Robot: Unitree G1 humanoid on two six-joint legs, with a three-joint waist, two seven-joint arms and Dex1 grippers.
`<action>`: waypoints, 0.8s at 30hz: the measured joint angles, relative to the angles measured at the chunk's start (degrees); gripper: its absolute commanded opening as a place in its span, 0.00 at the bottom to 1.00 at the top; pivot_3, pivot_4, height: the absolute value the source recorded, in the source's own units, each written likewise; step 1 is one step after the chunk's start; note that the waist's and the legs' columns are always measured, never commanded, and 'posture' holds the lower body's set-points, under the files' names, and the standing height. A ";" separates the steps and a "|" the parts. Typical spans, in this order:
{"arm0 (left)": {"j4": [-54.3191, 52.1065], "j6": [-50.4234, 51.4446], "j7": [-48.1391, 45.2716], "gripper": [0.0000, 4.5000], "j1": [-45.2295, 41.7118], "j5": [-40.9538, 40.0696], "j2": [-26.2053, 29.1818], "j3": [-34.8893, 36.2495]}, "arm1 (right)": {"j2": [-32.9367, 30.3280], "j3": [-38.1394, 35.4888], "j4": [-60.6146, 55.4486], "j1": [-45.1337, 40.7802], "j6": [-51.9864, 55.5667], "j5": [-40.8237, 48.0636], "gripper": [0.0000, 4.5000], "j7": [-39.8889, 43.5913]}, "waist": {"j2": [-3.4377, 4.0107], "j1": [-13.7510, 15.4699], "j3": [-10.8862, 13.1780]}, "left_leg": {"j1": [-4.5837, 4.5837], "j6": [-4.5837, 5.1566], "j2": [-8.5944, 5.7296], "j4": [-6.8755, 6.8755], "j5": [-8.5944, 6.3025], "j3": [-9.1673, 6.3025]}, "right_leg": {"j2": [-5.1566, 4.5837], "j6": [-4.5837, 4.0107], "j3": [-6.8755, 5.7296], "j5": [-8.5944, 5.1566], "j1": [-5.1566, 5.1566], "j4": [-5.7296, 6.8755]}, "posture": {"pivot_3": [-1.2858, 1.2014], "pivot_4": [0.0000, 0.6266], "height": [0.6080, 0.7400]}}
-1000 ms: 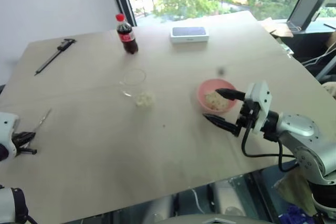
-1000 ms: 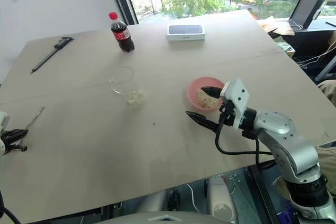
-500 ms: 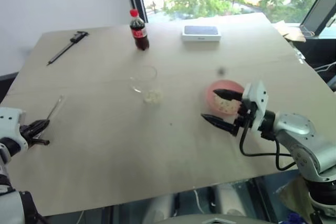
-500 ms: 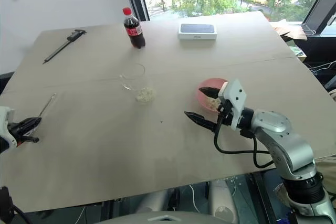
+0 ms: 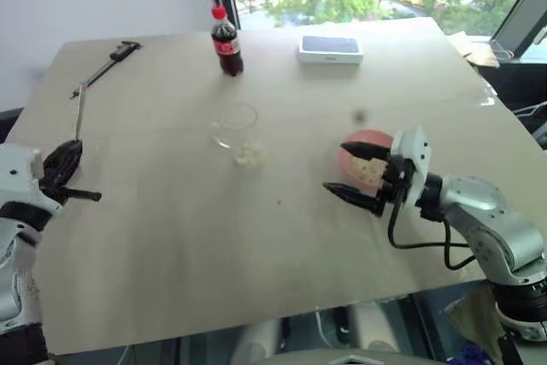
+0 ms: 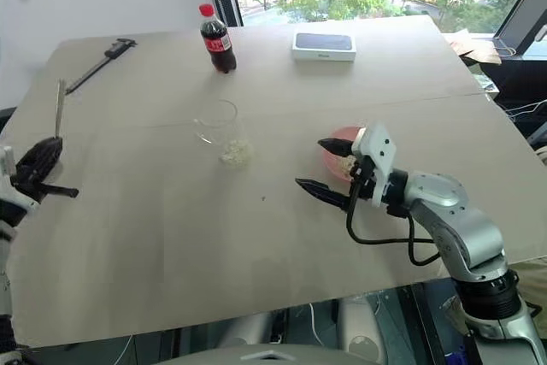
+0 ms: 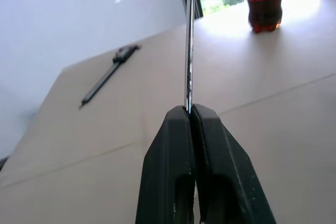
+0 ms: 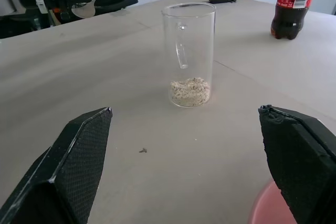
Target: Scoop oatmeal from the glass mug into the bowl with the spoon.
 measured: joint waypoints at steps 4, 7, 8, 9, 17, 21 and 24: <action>-9.66 2.71 4.28 0.01 -0.08 0.12 -2.11 -0.23 | 0.04 -0.98 1.46 -2.64 0.80 1.49 1.00 -0.03 | -0.04 0.04 0.03 | 0.00 -0.01 0.00 0.03 0.02 -0.03 | 0.21 0.00 -0.02 0.00 0.03 0.02 | 0.52 0.24 1.00; -16.78 3.87 7.22 0.01 -2.27 1.91 -2.25 -2.69 | 0.62 -2.19 1.94 -5.95 1.75 3.26 1.00 -0.32 | -0.03 0.24 0.03 | 0.04 -0.05 -0.03 0.04 0.04 -0.07 | 0.25 -0.01 -0.04 0.00 0.07 0.06 | 0.52 0.24 1.00; -18.23 4.56 8.17 0.01 -3.27 2.49 -2.47 -3.76 | 1.17 -2.41 2.01 -6.85 2.45 3.96 1.00 -0.71 | -0.03 0.22 0.03 | 0.04 -0.05 -0.03 0.04 0.05 -0.08 | 0.27 -0.01 -0.04 0.00 0.07 0.07 | 0.52 0.24 1.00; -20.37 5.62 9.48 0.01 -4.89 3.99 -2.49 -5.95 | 2.56 -2.59 2.10 -8.66 3.87 5.45 1.00 -1.89 | -0.03 0.17 0.04 | 0.03 -0.06 -0.03 0.05 0.06 -0.08 | 0.29 -0.02 -0.04 0.01 0.06 0.08 | 0.52 0.24 1.00; -29.05 6.90 14.46 0.01 -13.30 20.49 -0.83 -20.23 | 11.61 -4.67 2.37 -19.49 12.45 12.47 1.00 -14.49 | 0.01 -0.07 0.06 | 0.02 -0.10 -0.05 0.02 0.07 -0.04 | 0.33 -0.04 0.01 0.01 0.00 0.11 | 0.52 0.24 1.00; -29.28 5.94 15.86 0.01 -16.52 32.75 0.19 -29.01 | 18.59 -6.79 4.59 -23.39 16.10 16.50 1.00 -23.85 | 0.04 -0.08 0.07 | 0.02 -0.10 -0.09 0.02 0.08 -0.03 | 0.33 -0.04 0.02 0.02 -0.01 0.15 | 0.52 0.24 1.00; -29.20 5.02 16.96 0.01 -19.01 40.77 0.13 -33.61 | 22.98 -9.77 7.18 -26.25 18.47 19.96 1.00 -31.68 | 0.05 -0.10 0.08 | 0.02 -0.12 -0.09 0.02 0.09 -0.05 | 0.34 -0.04 0.01 0.02 -0.03 0.19 | 0.52 0.24 1.00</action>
